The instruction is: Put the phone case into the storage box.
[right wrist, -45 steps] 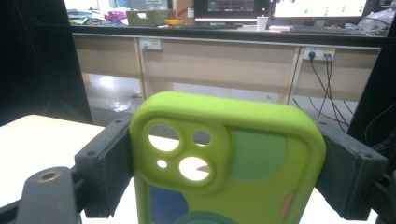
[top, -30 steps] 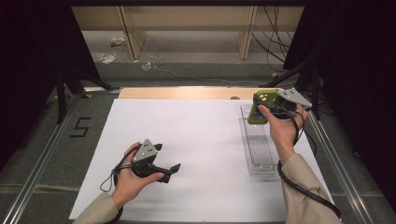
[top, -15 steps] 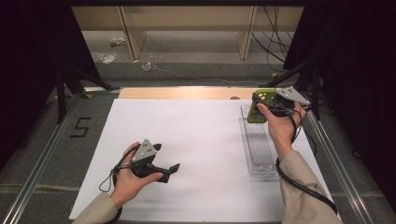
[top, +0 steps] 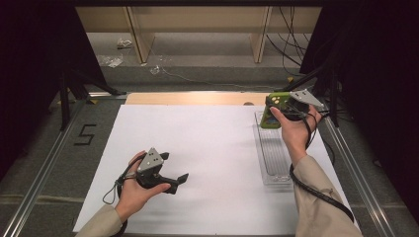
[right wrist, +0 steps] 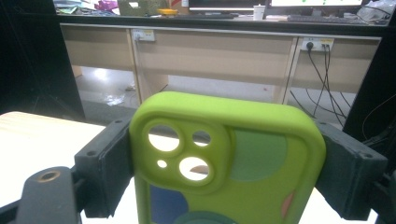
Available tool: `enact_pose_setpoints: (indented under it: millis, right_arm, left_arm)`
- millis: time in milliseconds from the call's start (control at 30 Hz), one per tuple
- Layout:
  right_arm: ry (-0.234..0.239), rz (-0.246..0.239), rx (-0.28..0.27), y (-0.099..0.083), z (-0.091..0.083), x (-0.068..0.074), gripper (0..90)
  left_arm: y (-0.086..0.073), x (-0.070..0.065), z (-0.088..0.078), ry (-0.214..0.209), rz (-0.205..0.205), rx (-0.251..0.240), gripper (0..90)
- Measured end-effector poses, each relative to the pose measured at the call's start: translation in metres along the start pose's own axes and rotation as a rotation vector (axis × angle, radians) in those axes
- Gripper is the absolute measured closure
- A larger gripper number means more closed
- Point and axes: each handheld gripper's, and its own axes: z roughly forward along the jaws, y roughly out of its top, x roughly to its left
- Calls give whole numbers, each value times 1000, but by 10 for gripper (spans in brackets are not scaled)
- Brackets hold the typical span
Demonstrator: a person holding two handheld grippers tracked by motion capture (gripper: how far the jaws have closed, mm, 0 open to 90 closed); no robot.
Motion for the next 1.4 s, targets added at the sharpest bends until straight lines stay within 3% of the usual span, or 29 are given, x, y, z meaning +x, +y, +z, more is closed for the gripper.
enact_pose_setpoints:
  millis: [1400]
  right_arm:
    - [-36, 4, 50, -12, 31, -7, 169]
  left_arm:
    - [-1, 0, 0, -4, -5, 1, 0]
